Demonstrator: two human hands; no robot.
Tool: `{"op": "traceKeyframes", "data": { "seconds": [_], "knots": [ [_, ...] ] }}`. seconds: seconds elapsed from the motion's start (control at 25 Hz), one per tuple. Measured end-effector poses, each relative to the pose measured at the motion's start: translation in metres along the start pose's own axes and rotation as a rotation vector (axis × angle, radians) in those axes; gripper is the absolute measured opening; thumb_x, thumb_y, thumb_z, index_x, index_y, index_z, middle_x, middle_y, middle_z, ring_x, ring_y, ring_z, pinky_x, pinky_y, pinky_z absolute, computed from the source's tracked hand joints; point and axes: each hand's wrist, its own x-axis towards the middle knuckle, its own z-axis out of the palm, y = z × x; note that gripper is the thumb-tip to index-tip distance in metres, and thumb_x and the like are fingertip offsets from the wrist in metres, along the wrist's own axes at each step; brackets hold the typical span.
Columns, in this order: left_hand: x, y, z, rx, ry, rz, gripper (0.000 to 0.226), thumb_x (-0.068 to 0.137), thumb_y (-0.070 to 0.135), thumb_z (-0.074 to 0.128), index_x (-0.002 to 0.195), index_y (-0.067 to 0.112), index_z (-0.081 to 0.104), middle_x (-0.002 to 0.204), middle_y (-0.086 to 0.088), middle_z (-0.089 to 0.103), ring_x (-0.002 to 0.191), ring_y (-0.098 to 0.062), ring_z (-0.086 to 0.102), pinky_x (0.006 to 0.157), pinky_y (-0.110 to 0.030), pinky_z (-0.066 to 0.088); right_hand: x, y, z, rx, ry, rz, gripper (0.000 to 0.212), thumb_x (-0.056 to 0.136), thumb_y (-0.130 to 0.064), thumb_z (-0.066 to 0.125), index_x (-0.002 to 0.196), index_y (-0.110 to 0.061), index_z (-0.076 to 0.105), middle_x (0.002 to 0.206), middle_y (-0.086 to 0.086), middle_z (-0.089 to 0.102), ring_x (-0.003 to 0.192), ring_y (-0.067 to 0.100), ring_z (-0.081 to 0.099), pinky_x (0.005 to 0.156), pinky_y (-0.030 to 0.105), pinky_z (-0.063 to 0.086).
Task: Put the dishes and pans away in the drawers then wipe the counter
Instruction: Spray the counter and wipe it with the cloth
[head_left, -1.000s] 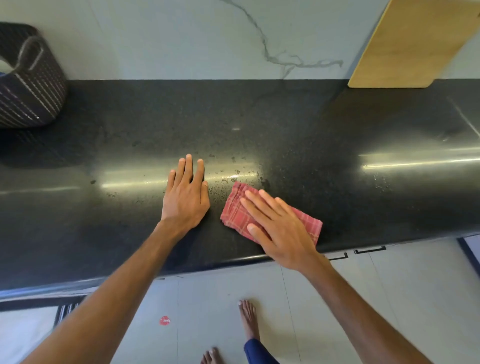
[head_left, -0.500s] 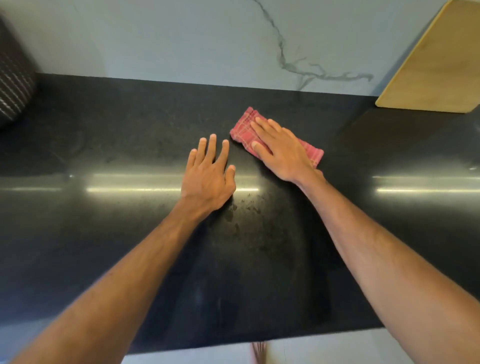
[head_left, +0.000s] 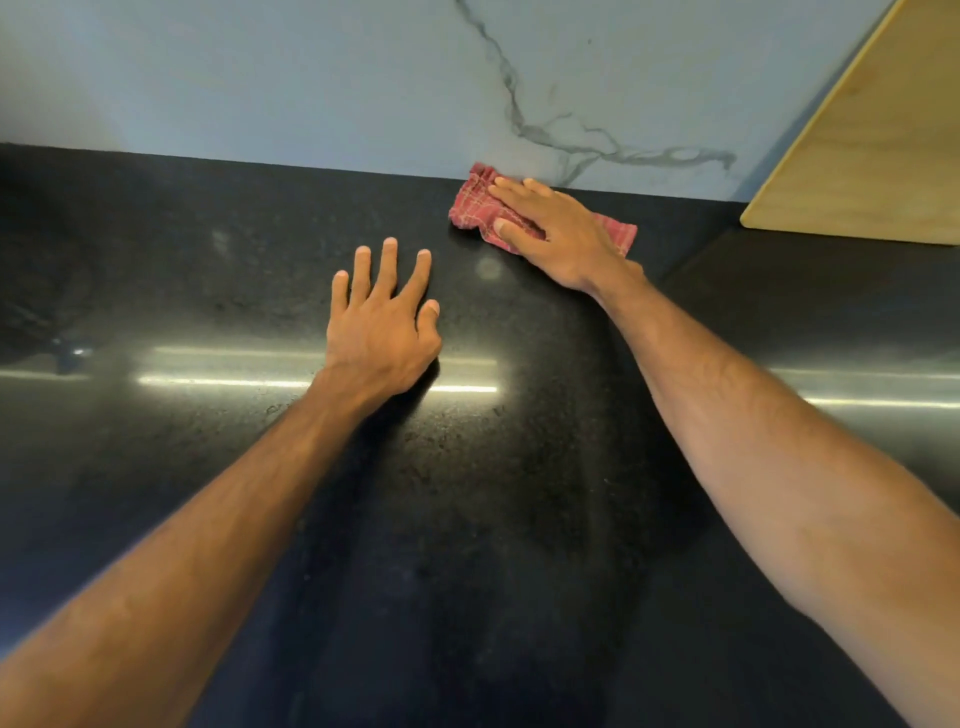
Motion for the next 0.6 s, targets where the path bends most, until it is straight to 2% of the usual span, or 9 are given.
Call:
{"op": "traceKeyframes", "data": {
  "seconds": [0.28,0.6],
  "knots": [
    [-0.026,0.035,0.004,-0.058,0.014,-0.014,0.058,0.107,0.038,0.024,0.163,0.026,0.011,0.17,-0.011,0.002,0.157,-0.035,-0.002,0.127,-0.051,0.005,-0.089,0.011,-0.001,-0.135,0.046,0.162,0.065,0.107,-0.054,0.022,0.164,-0.022,0.021,0.172,-0.004,0.015,0.159,0.02,0.011,0.128,0.045,0.015],
    [-0.084,0.065,0.015,-0.098,0.024,-0.009,0.057,0.108,0.036,0.023,0.163,0.024,0.012,0.171,-0.009,0.003,0.157,-0.03,-0.001,0.127,-0.048,0.005,-0.259,-0.062,0.018,-0.171,0.011,0.051,0.063,0.108,-0.053,0.019,0.165,-0.025,0.016,0.172,-0.006,0.011,0.159,0.015,0.007,0.128,0.045,0.019]
  ]
}}
